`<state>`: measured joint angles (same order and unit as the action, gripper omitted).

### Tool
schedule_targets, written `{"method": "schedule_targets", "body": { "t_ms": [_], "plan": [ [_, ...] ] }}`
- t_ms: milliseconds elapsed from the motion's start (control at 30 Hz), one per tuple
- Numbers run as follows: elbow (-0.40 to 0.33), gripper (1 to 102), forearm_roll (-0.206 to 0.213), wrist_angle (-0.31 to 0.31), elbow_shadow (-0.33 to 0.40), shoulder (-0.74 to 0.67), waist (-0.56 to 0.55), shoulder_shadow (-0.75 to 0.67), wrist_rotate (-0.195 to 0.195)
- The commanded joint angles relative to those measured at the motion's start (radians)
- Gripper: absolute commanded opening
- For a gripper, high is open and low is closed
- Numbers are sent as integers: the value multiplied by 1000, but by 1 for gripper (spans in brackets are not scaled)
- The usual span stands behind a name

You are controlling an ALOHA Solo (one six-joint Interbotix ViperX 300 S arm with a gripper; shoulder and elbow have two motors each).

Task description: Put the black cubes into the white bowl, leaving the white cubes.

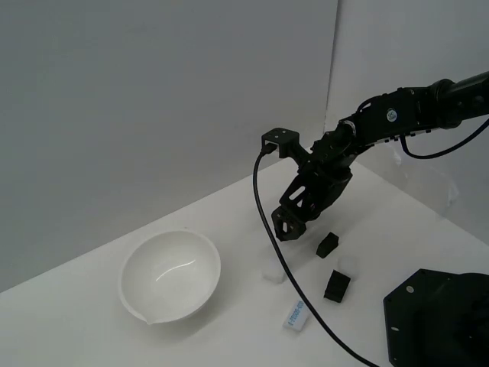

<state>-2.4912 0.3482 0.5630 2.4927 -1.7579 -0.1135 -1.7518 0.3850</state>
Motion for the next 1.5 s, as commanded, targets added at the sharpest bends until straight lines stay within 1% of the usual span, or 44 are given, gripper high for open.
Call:
{"method": "schedule_targets", "body": {
  "t_ms": [0,133,200,233,267,367,400,467,567,600,667,733,900,1000,1167,1300,1400,1467],
  "plan": [
    [31,100,15,9,-34,0,-9,-6,3],
    [31,100,14,9,-32,9,-11,3,3],
    [31,98,14,9,-32,9,-11,2,3],
    [31,95,14,9,-34,8,-11,3,3],
    [31,89,14,11,-32,8,-11,2,3],
    [29,65,14,17,-32,5,-11,-2,3],
    [28,61,14,20,-31,5,-11,-2,2],
    [28,56,14,28,-29,8,-11,2,3],
    [28,53,14,46,-29,14,-11,8,3],
    [28,51,14,49,-29,17,-11,11,2],
    [26,42,14,52,-28,23,-11,17,2],
    [26,37,14,52,-29,32,-11,26,2],
    [26,33,14,52,-28,35,-11,29,2],
    [28,24,11,55,-29,25,-11,18,3],
    [34,24,2,87,-38,-28,-9,-34,2],
    [57,24,0,149,-61,-92,-9,-98,2],
    [89,24,12,204,-95,-144,-9,-149,2],
    [114,24,25,225,-120,-184,-12,-187,0]
  ]
}}
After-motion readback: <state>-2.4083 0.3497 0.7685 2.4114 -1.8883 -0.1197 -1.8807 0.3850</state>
